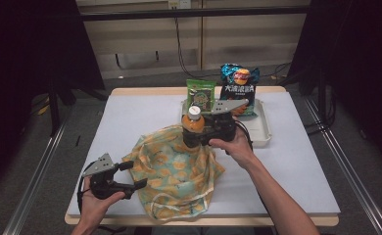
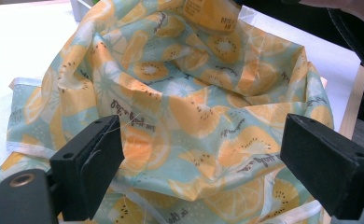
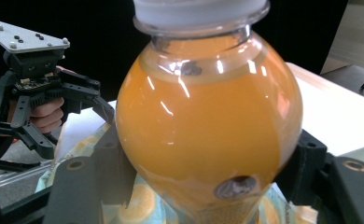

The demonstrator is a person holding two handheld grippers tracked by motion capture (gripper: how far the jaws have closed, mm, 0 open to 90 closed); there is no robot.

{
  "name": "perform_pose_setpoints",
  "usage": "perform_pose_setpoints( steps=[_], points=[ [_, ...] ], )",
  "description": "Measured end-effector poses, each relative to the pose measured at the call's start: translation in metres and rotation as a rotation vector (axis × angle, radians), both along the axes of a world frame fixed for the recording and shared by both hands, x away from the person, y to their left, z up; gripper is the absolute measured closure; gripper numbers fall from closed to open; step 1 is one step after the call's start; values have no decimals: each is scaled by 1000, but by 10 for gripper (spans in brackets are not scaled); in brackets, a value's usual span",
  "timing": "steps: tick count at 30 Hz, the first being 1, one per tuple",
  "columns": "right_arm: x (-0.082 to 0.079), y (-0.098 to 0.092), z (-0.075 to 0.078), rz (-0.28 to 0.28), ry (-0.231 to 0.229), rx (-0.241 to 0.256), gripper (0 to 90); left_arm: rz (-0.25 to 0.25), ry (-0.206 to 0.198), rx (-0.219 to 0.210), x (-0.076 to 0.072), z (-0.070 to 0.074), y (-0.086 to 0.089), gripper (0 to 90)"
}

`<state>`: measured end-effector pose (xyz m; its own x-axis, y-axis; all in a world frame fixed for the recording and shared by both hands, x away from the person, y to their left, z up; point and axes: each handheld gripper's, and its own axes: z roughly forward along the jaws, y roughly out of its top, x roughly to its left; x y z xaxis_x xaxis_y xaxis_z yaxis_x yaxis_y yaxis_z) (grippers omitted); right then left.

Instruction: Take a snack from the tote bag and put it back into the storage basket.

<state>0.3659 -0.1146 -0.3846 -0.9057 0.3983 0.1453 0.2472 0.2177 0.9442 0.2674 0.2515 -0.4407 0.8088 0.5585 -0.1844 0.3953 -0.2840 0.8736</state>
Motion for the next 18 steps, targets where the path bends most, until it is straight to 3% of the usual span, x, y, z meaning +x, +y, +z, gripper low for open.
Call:
perform_pose_setpoints(
  steps=[9,18],
  points=[
    [2,-4,17,1,-23,18,328,10,3,-7,-2,0,2,127],
    [2,-26,30,-36,-28,17,328,15,1,-9,-3,0,4,127]
  ],
)
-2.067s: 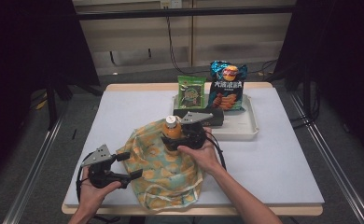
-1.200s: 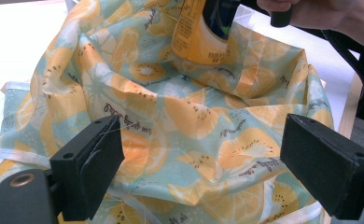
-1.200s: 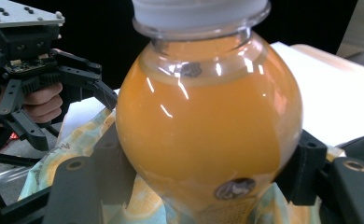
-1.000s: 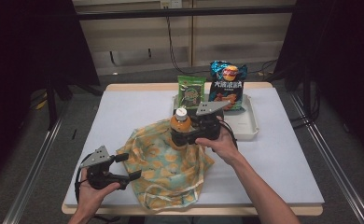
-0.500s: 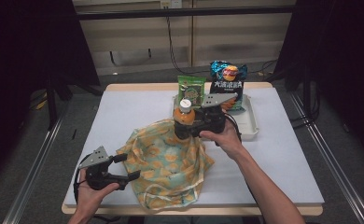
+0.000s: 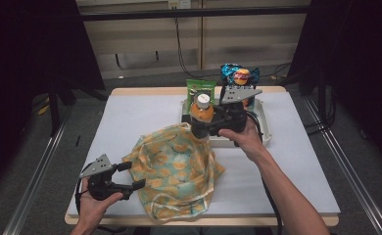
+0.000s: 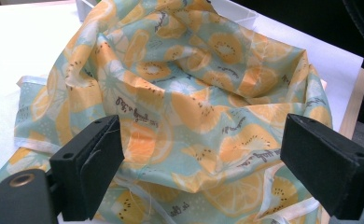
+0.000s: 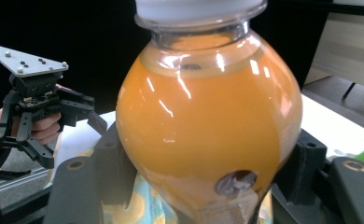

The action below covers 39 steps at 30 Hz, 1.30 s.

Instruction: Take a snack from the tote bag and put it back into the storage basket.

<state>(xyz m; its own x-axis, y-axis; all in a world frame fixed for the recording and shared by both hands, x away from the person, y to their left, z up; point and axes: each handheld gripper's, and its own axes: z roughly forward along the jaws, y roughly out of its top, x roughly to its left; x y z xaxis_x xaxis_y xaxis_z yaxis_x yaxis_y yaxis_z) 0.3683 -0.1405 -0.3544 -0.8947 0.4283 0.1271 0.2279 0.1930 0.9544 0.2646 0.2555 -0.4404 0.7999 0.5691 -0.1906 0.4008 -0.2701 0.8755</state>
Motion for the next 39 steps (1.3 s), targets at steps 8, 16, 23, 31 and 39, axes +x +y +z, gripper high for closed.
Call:
perform_pose_setpoints(
  steps=[8,16,23,31,39],
  points=[
    [1,-27,-1,-47,3,-8,328,-2,-7,7,-2,1,0,126],
    [2,-60,-2,-116,2,-9,328,-4,-8,6,-3,1,0,126],
    [7,-79,-2,-161,6,-6,328,-1,-8,9,-3,1,0,126],
    [17,-97,-7,-206,25,-20,328,3,-5,7,-2,0,0,126],
    [25,-113,-13,-242,45,-44,328,0,-3,8,-2,0,0,126]
  ],
)
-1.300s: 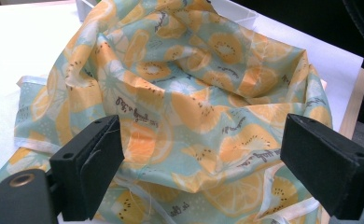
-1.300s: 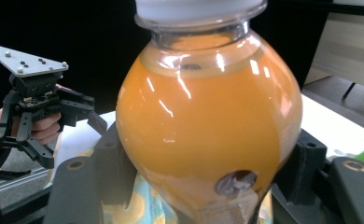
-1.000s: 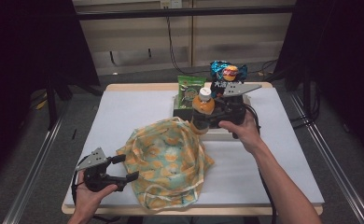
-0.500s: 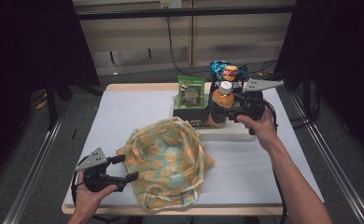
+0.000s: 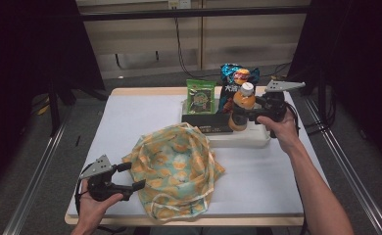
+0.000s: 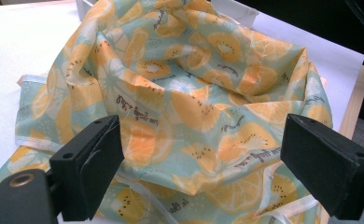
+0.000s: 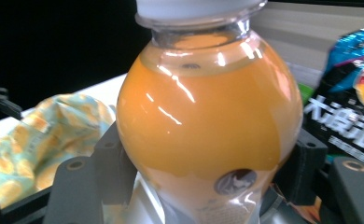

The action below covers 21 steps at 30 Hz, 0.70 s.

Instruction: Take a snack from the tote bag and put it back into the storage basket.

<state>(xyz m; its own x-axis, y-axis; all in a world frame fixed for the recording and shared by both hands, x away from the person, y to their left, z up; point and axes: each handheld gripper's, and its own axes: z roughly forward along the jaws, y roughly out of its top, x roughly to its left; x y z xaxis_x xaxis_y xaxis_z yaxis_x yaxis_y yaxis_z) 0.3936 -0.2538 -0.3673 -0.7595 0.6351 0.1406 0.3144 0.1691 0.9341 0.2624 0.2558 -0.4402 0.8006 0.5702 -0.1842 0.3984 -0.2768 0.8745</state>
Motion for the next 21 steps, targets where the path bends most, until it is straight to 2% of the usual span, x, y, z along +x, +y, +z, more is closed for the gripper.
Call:
perform_pose_setpoints(
  steps=[7,21],
  points=[
    [5,-16,-9,-33,17,2,327,2,1,3,1,-1,-1,124],
    [16,-29,-39,-59,36,5,327,6,2,1,1,-1,0,123]
  ],
)
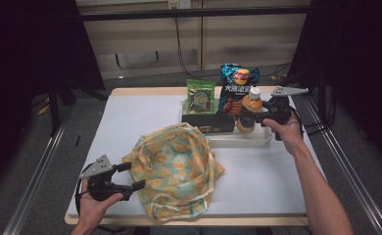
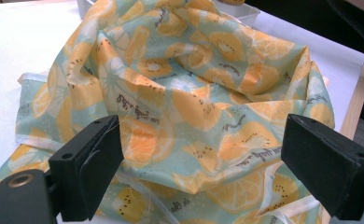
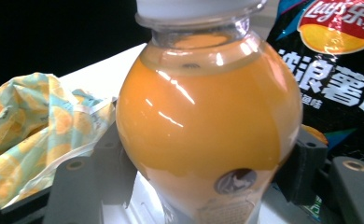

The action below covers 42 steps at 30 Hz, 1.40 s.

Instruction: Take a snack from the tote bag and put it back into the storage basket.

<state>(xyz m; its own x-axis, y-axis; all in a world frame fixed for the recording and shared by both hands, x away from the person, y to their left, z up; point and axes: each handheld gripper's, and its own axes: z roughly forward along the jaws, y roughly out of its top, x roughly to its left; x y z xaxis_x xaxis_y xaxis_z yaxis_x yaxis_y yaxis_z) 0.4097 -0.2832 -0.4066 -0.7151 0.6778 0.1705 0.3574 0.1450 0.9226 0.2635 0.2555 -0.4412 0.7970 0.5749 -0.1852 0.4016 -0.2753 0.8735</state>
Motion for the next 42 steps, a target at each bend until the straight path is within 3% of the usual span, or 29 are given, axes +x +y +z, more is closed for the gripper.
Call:
perform_pose_setpoints(
  steps=[21,33,39,42],
  points=[
    [16,-4,-38,-11,51,-62,325,-4,8,8,2,-2,0,122],
    [11,0,-37,-22,58,-91,306,-5,3,13,1,-1,-1,122],
    [8,6,-32,-49,91,-76,189,-5,4,11,0,0,-1,122],
    [4,11,-28,-81,85,-79,150,-12,1,4,1,0,-1,122]
  ],
)
